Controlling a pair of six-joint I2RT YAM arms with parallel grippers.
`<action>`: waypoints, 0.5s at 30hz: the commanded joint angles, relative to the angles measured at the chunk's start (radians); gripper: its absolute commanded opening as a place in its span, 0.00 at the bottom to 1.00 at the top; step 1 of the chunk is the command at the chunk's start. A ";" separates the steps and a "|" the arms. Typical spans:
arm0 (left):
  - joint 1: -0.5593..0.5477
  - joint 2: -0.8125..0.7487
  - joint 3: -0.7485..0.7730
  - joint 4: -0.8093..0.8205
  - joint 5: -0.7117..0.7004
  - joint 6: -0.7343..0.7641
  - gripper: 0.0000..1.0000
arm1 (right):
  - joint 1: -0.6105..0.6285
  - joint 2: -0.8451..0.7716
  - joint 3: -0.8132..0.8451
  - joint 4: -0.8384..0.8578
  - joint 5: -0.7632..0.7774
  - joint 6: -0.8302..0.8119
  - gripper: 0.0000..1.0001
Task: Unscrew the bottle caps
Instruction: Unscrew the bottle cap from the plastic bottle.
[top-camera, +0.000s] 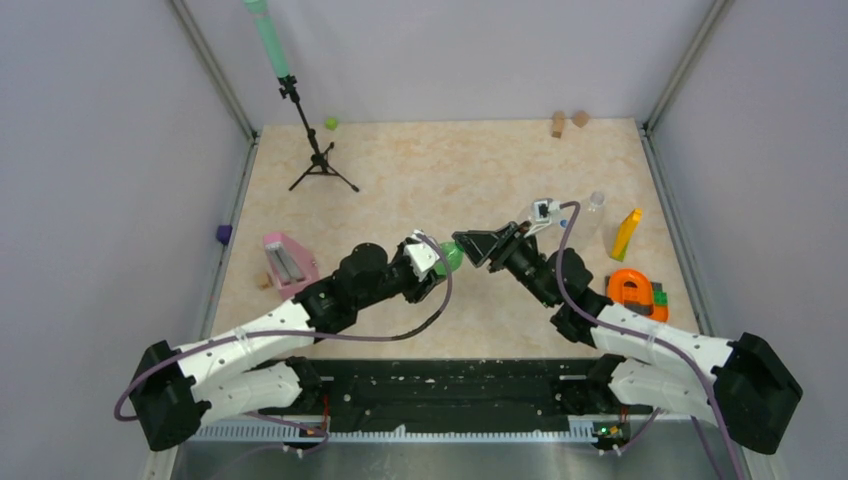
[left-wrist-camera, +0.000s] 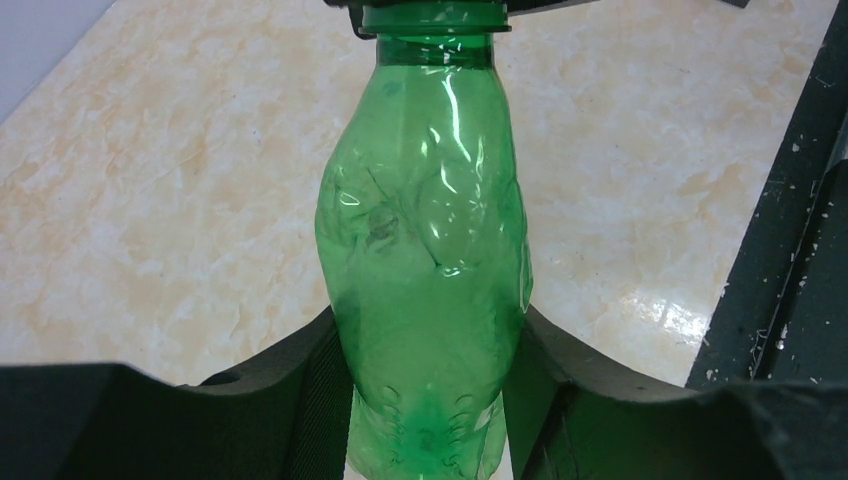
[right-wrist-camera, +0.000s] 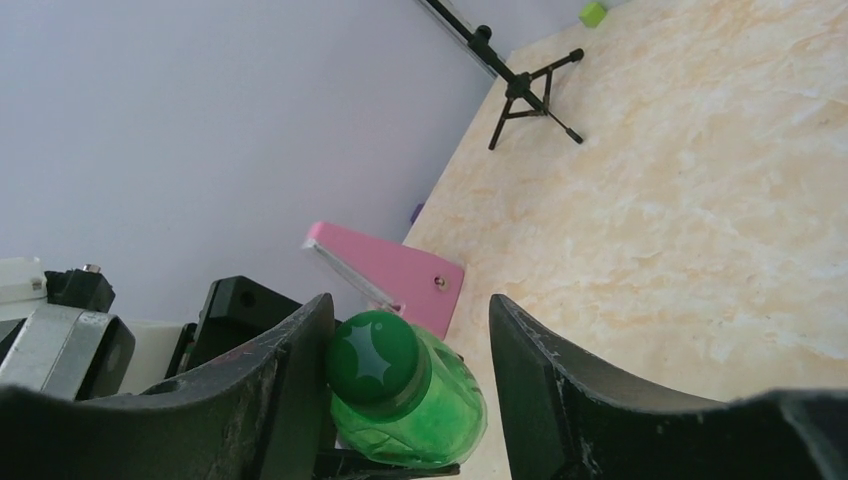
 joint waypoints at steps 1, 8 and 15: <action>-0.007 0.014 0.062 0.052 -0.025 -0.043 0.00 | 0.022 0.017 0.014 0.081 0.034 -0.014 0.56; -0.007 0.021 0.077 0.030 0.011 -0.057 0.00 | 0.027 0.024 0.013 0.103 0.043 -0.067 0.16; 0.005 0.007 0.056 0.034 0.213 -0.087 0.00 | 0.026 0.015 -0.006 0.200 -0.134 -0.209 0.00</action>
